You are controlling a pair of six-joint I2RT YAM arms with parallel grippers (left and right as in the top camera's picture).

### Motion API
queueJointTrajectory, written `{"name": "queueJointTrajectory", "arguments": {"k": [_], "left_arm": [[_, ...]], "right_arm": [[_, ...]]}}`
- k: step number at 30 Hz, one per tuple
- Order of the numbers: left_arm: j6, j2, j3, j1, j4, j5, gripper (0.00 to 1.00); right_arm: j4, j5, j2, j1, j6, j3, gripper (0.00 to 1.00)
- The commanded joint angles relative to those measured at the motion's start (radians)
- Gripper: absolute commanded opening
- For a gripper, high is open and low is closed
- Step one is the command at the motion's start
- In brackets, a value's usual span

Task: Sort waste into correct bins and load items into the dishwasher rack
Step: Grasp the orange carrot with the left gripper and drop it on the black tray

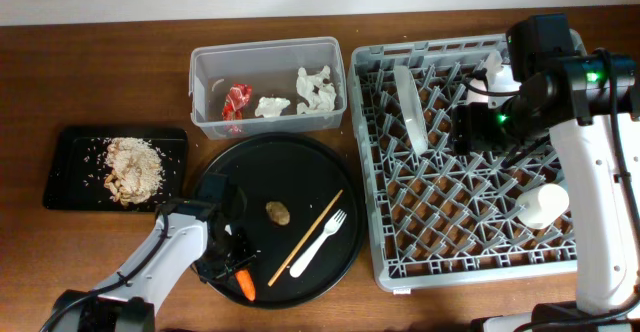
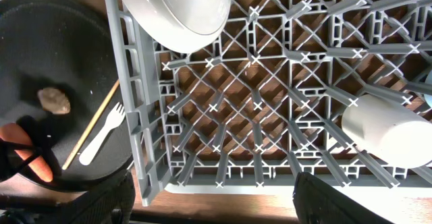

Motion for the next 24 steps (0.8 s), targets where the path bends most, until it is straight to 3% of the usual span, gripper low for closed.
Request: {"name": "queueJointTrajectory", "arguments": {"k": [1, 6, 9, 13, 14, 16, 19, 24], "left_arm": [[0.056, 0.018, 0.064, -0.003, 0.043, -0.035, 0.01], [0.102, 0.018, 0.359, 0.015, -0.158, -0.216, 0.01], [0.169, 0.018, 0.458, 0.156, -0.146, -0.242, 0.01], [0.295, 0.053, 0.469, 0.476, 0.056, -0.239, 0.01], [0.289, 0.075, 0.469, 0.517, 0.087, -0.239, 0.01], [0.163, 0.146, 0.469, 0.600, 0.134, -0.183, 0.01], [0.137, 0.246, 0.469, 0.669, 0.254, -0.071, 0.01], [0.137, 0.309, 0.469, 0.717, 0.404, -0.073, 0.01]], "right_arm": [[-0.005, 0.002, 0.000, -0.005, -0.014, -0.001, 0.79], [-0.005, 0.002, 0.000, -0.005, -0.014, -0.001, 0.79], [-0.005, 0.002, 0.000, -0.005, -0.014, -0.001, 0.79], [-0.005, 0.002, 0.000, -0.005, -0.014, -0.001, 0.79], [-0.008, 0.002, 0.000, -0.005, -0.014, -0.001, 0.79], [-0.015, 0.002, 0.000, -0.005, -0.014, -0.001, 0.79], [-0.019, 0.002, 0.000, -0.005, -0.014, -0.001, 0.79], [-0.019, 0.002, 0.000, -0.004, -0.014, -0.001, 0.79]]}}
